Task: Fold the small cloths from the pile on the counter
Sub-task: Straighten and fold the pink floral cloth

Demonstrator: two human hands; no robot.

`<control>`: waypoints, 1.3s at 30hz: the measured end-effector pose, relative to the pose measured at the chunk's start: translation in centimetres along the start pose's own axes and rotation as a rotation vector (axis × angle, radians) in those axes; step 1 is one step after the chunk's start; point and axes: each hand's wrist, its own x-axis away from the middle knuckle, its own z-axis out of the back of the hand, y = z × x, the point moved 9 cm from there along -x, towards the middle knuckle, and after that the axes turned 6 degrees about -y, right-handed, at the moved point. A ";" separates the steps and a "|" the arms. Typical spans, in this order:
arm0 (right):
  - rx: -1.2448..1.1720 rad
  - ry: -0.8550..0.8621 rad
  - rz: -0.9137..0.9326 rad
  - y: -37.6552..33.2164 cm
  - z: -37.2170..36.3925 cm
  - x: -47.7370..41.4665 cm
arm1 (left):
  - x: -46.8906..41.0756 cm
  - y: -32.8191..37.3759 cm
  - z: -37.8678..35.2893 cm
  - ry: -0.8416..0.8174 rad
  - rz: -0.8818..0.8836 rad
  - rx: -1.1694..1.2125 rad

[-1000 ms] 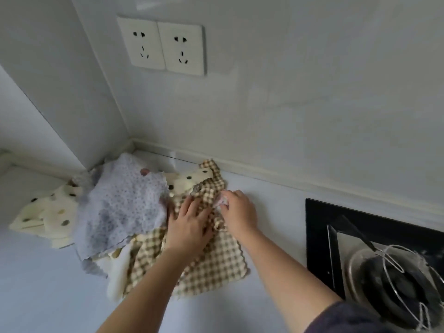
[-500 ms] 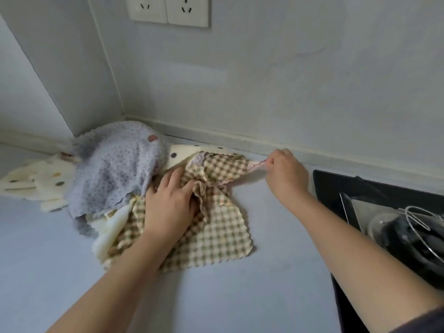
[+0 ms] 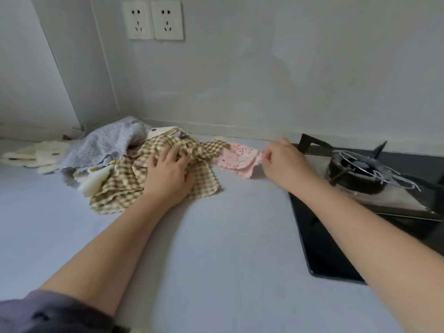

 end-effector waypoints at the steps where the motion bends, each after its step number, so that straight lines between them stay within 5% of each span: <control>1: -0.039 -0.028 0.058 -1.0 -1.0 1.1 | 0.7 2.0 -0.4 -0.050 -0.112 0.064; 4: -0.136 -0.081 0.118 -2.3 -3.4 4.0 | 1.2 2.9 -2.3 -0.190 -0.154 0.166; 10: -0.245 -0.340 0.224 -5.6 -5.6 6.5 | 0.2 -3.0 -2.9 -0.164 0.219 0.151; 14: -0.438 -0.600 0.274 -6.8 -6.8 7.9 | 0.6 -2.6 -0.2 0.050 0.237 0.252; 21: -0.351 -0.020 0.156 -3.6 -3.7 5.0 | 0.9 1.5 0.7 0.101 -0.067 0.351; 25: -0.156 -0.285 0.145 -5.4 -6.3 5.2 | 1.0 1.3 1.1 0.120 -0.132 0.501; 28: 0.025 -0.202 0.102 -5.8 -5.9 5.3 | 1.1 1.0 -0.1 0.010 -0.094 0.339; 31: -0.296 -0.206 -0.105 -3.5 -5.8 5.2 | 1.5 -0.7 -0.6 -0.045 0.114 0.216; 35: -0.883 -0.314 -0.227 -3.2 -7.3 5.7 | 3.4 1.7 -0.4 -0.120 -0.045 0.414; 39: -0.810 -0.269 -0.037 -4.6 -7.0 6.4 | 5.3 3.0 2.1 -0.054 -0.147 0.787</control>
